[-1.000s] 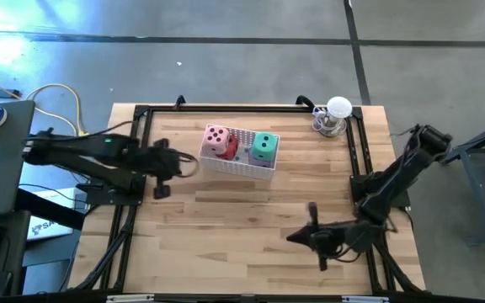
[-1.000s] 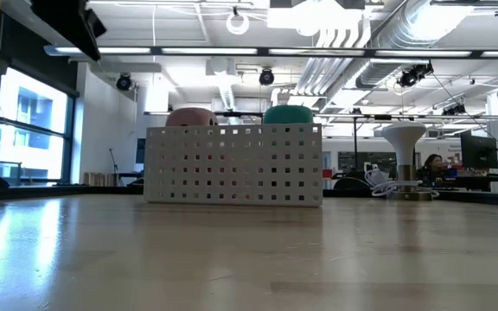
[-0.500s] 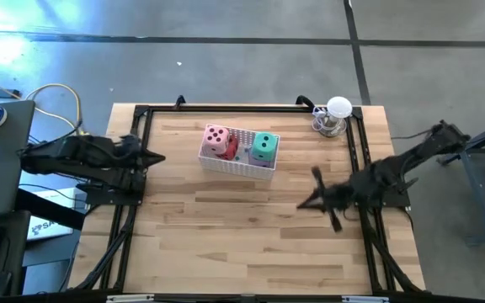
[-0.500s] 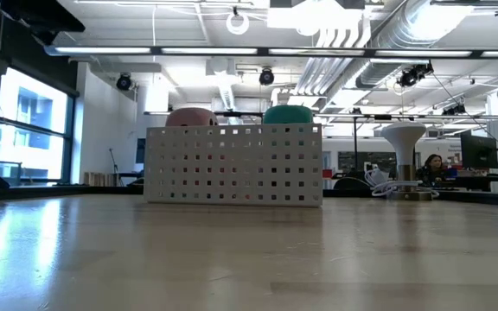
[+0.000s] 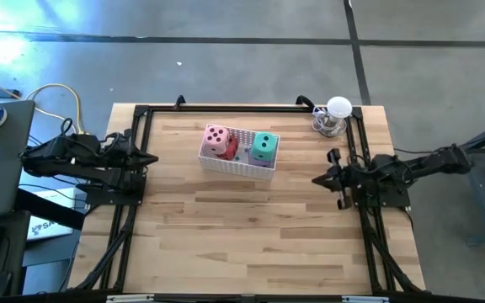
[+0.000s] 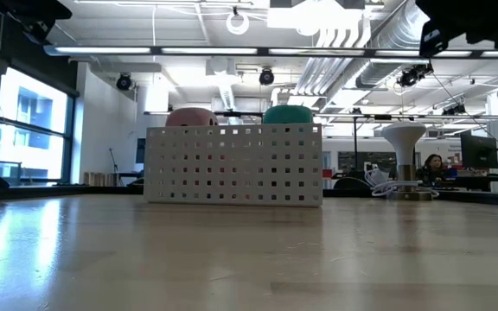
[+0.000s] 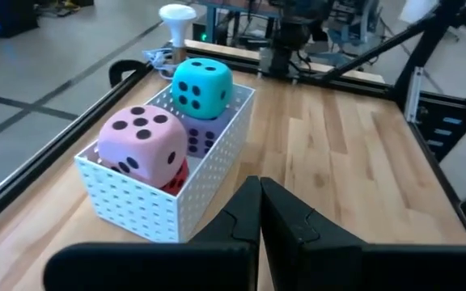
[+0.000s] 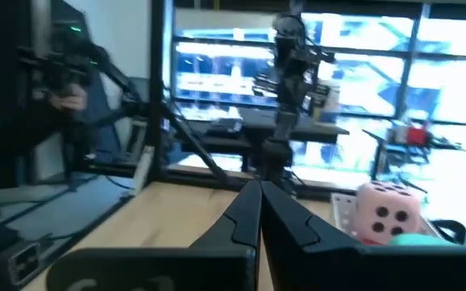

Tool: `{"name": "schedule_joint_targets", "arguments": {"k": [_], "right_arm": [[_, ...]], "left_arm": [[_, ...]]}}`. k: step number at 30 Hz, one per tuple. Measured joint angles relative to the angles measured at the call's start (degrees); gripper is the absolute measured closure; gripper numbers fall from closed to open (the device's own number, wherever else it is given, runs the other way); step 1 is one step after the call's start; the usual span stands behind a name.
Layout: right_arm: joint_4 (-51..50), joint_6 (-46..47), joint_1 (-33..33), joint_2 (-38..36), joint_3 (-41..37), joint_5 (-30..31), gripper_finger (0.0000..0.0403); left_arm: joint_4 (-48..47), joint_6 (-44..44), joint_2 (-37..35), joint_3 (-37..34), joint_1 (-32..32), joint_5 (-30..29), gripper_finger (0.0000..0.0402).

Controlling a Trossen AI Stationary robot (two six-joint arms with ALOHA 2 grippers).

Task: Pick & Place Dice
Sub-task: Return to Home Position

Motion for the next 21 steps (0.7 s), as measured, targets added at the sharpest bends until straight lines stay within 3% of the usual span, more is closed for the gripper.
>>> {"name": "schedule_joint_targets", "arguments": {"k": [3,10,21], "right_arm": [[-0.61,0.27,-2.21,-4.51,-2.68,-3.42,0.0401],[-1.32,1.72,-6.61,-10.81,-8.26,-3.93,0.0401],[-6.06,0.25,-8.44,-12.07,-9.59,-7.84,0.0401]], "left_arm": [[-0.01,0.15,0.00,0.00,0.00,0.52,0.0401],[-0.01,0.16,0.00,0.00,0.00,0.52,0.0401],[-0.11,1.12,0.00,0.00,0.00,3.04,0.0401]]}}
